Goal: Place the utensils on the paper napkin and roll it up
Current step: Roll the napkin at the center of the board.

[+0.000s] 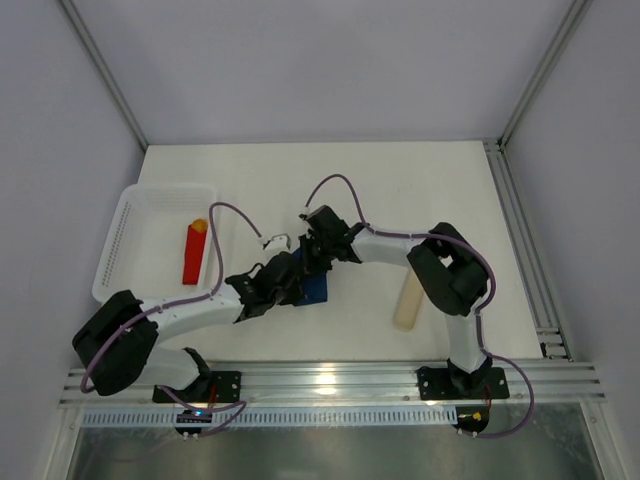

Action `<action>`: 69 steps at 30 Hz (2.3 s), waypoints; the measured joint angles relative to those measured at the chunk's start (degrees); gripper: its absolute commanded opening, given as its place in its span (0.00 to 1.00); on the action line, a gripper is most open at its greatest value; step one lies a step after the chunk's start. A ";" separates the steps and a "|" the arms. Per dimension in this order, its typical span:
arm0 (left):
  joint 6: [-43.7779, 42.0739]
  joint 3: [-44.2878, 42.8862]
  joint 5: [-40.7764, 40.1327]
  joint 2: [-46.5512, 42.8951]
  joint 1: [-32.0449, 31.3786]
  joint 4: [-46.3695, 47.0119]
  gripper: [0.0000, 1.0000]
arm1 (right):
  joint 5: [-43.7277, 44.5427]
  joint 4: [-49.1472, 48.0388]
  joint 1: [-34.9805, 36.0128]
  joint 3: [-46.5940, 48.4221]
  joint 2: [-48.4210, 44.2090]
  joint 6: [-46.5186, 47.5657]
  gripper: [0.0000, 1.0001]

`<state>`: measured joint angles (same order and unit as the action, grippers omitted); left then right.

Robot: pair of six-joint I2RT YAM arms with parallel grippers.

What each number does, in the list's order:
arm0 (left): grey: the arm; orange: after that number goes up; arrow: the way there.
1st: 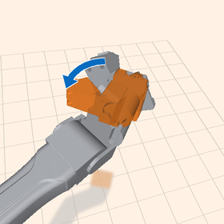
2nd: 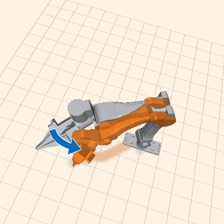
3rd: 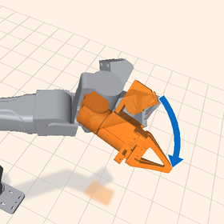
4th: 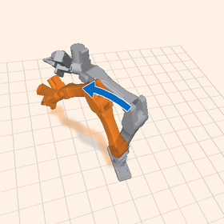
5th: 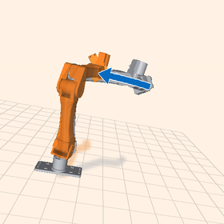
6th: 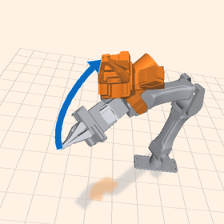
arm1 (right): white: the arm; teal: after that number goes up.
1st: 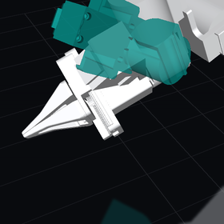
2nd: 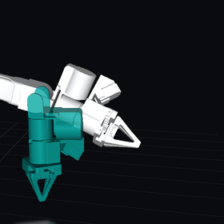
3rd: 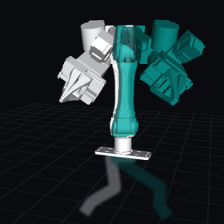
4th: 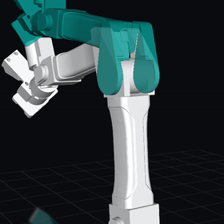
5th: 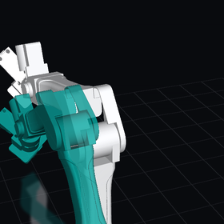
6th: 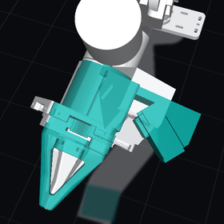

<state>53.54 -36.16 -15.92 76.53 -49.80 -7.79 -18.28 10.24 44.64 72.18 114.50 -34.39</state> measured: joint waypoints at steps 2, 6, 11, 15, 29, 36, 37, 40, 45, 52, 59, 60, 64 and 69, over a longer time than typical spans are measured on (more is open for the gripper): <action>-0.02 -0.11 0.09 1.07 0.00 0.79 0.00 | 0.00 0.09 0.15 0.07 0.02 0.00 0.04; -0.26 -0.90 0.28 3.89 0.00 1.68 0.00 | 0.00 0.13 0.42 0.39 0.02 0.02 0.04; -0.81 -1.22 0.22 5.70 0.00 2.40 0.00 | 0.00 0.15 0.59 0.48 0.02 0.02 0.04; -1.33 -1.22 -0.02 6.03 0.00 2.45 0.00 | 0.00 0.15 0.59 0.48 0.02 0.02 0.04; -1.29 -1.22 -0.17 6.88 0.00 2.99 0.00 | -0.02 0.15 0.66 0.48 0.02 0.07 0.04; -0.55 -1.09 -0.61 7.45 0.00 3.21 0.00 | 0.17 0.66 0.79 0.59 0.02 0.55 0.12; -0.33 -0.96 -0.68 7.45 0.00 3.21 0.00 | 0.17 0.79 0.79 0.61 0.02 0.68 0.14; 0.09 -0.48 -1.01 7.45 0.00 3.21 0.00 | 0.20 1.42 0.81 0.81 0.02 1.14 0.22; 0.48 0.20 -1.07 7.41 0.00 3.72 0.00 | 1.29 2.69 0.81 1.33 -0.07 2.40 0.37; 0.70 0.59 -1.07 7.41 0.00 4.57 0.00 | 3.21 4.96 0.90 1.73 -2.58 4.15 0.40; 1.40 0.79 -1.16 7.41 0.00 4.87 0.00 | 4.87 6.29 -0.02 1.95 -6.40 5.03 0.40; 1.49 0.83 -1.16 7.39 0.00 4.98 0.00 | 4.96 6.40 -0.31 1.92 -6.97 5.16 0.38; 1.55 0.94 -1.16 7.34 0.00 5.14 0.00 | 5.16 6.12 -2.93 -0.17 -10.21 5.81 0.10; 1.55 1.05 -1.11 7.32 0.00 5.42 0.00 | 4.59 5.42 -5.75 -2.82 -11.89 6.29 0.04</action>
<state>55.09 -35.11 -17.04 83.85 -49.80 -2.37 -13.69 15.66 38.89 69.36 102.61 -28.10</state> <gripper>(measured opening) 0.002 0.038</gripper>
